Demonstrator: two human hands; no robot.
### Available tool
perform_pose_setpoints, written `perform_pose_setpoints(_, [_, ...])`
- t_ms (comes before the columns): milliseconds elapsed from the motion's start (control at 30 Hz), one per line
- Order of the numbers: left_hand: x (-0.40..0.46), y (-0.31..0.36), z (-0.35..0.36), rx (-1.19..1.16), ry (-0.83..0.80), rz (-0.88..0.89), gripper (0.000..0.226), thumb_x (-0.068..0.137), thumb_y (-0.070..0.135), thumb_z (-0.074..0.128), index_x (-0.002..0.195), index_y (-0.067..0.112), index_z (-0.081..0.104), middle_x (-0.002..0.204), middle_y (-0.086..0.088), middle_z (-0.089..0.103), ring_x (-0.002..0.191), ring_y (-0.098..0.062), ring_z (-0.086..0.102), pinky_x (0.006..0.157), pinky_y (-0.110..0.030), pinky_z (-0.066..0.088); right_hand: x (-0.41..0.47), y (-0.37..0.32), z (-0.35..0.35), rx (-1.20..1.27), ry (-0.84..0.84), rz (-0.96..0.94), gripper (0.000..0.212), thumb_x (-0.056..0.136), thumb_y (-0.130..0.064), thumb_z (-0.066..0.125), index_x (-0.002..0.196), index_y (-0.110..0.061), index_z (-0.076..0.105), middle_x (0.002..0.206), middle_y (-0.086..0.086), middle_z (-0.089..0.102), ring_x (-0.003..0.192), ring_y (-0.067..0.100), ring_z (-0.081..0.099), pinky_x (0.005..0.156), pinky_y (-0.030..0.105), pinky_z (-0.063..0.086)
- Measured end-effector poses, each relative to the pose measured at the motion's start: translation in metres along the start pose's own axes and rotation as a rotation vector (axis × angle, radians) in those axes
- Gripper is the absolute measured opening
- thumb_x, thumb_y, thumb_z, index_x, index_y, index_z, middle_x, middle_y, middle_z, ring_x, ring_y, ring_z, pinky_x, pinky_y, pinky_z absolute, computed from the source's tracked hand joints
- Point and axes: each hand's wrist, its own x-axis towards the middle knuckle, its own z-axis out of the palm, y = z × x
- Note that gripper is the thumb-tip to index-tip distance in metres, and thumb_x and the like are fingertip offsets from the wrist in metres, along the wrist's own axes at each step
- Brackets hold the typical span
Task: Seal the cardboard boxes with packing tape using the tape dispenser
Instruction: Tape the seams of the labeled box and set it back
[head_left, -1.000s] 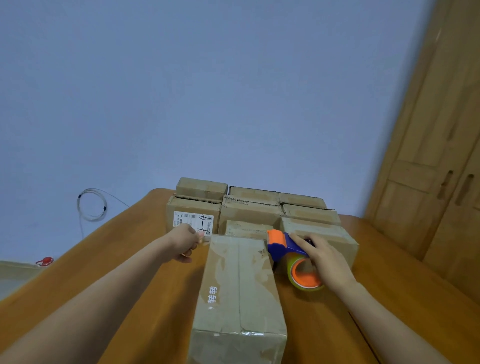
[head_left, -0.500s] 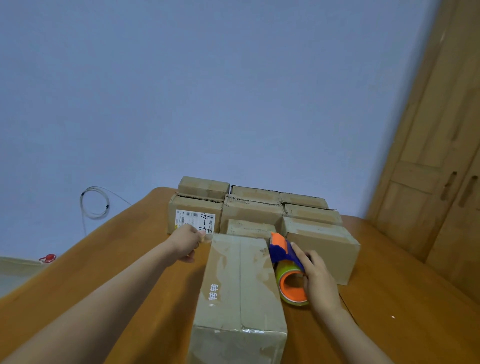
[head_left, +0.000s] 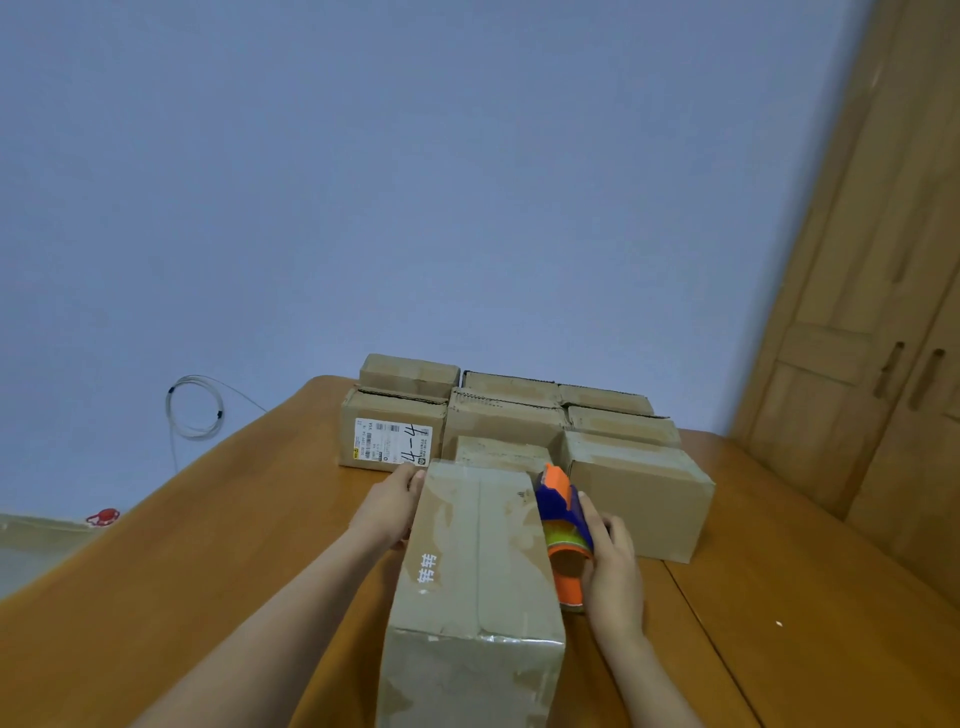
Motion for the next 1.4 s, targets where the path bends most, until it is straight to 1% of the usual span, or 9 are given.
perform_pose_setpoints(200, [-0.004,0.004,-0.008,0.223,-0.098,-0.115,0.048,0.100,0.029,0.044,0.141,0.016,0.023,0.103,-0.011,0.061,0.083,-0.026,0.065,0.064,-0.038,0.058,-0.006,-0.007,0.001,-0.013,0.037,0.003,0.086,0.070,0.021,0.061,0.143,-0.022,0.042,0.111,0.007,0.052,0.098,0.023,0.052,0.059,0.029,0.046])
perform_pose_setpoints(300, [-0.006,0.010,-0.012,0.412,-0.131,-0.101,0.049,0.097,0.019,0.049,0.140,0.018,0.026,0.101,-0.009,0.058,0.074,-0.020,0.063,0.051,-0.030,0.055,-0.007,-0.009,-0.003,-0.044,0.023,0.012,0.085,0.072,0.020,0.057,0.144,-0.022,0.041,0.112,0.008,0.051,0.098,0.023,0.051,0.058,0.028,0.043])
perform_pose_setpoints(400, [-0.004,0.024,-0.022,0.125,-0.065,-0.185,0.027,0.100,0.018,0.041,0.126,0.008,0.042,0.095,-0.010,0.055,0.070,-0.019,0.057,0.049,-0.031,0.050,-0.011,-0.012,-0.008,-0.043,0.019,-0.001,0.085,0.074,0.019,0.057,0.145,-0.023,0.038,0.113,0.007,0.050,0.099,0.021,0.051,0.060,0.028,0.046])
perform_pose_setpoints(500, [-0.005,0.051,-0.032,-0.081,-0.082,-0.214,0.041,0.104,0.030,0.034,0.133,0.003,0.041,0.101,-0.010,0.052,0.082,-0.023,0.053,0.060,-0.033,0.047,-0.018,-0.018,-0.010,-0.053,0.010,-0.019,0.087,0.069,0.018,0.062,0.144,-0.021,0.040,0.109,0.006,0.050,0.097,0.022,0.052,0.055,0.025,0.043])
perform_pose_setpoints(667, [-0.012,0.085,-0.026,0.218,-0.258,-0.103,0.069,0.100,0.053,0.031,0.145,0.001,0.034,0.153,-0.016,0.033,0.138,-0.032,0.034,0.111,-0.040,0.027,-0.036,-0.036,-0.007,-0.016,0.030,-0.007,0.080,0.074,0.002,0.071,0.144,-0.022,0.041,0.109,0.004,0.049,0.098,0.023,0.051,0.062,0.028,0.047])
perform_pose_setpoints(900, [0.003,0.080,-0.017,0.368,-0.354,-0.007,0.083,0.093,0.059,0.045,0.151,0.006,0.020,0.155,-0.014,0.028,0.140,-0.029,0.031,0.115,-0.040,0.026,-0.068,-0.059,-0.012,0.109,0.025,-0.032,0.088,0.074,-0.016,0.073,0.147,-0.033,0.027,0.111,-0.005,0.038,0.099,0.006,0.033,0.066,0.019,0.039])
perform_pose_setpoints(1100, [0.008,0.070,-0.016,0.514,-0.345,0.120,0.095,0.085,0.071,0.046,0.153,0.013,0.013,0.156,-0.011,0.028,0.139,-0.028,0.034,0.113,-0.047,0.030,-0.077,-0.070,-0.020,0.135,-0.015,-0.065,0.078,0.075,-0.040,0.047,0.145,-0.039,0.014,0.116,-0.006,0.030,0.102,0.009,0.034,0.064,0.011,0.036])
perform_pose_setpoints(1267, [0.000,0.073,-0.017,0.690,-0.213,0.178,0.083,0.089,0.064,0.046,0.150,0.016,0.017,0.153,-0.012,0.032,0.138,-0.031,0.032,0.111,-0.056,0.026,-0.081,-0.071,-0.023,0.170,-0.068,-0.080,0.104,0.082,-0.023,0.065,0.137,-0.060,-0.014,0.132,-0.016,0.016,0.114,0.005,0.034,0.071,0.008,0.040])
perform_pose_setpoints(1400, [-0.016,0.074,-0.005,0.742,-0.196,0.167,0.080,0.093,0.058,0.044,0.152,0.014,0.013,0.157,-0.014,0.021,0.144,-0.033,0.019,0.116,-0.053,0.020,-0.082,-0.076,-0.026,0.134,-0.037,-0.123,0.102,0.077,-0.013,0.072,0.145,-0.050,0.006,0.139,-0.007,0.022,0.119,0.014,0.040,0.075,0.013,0.045])
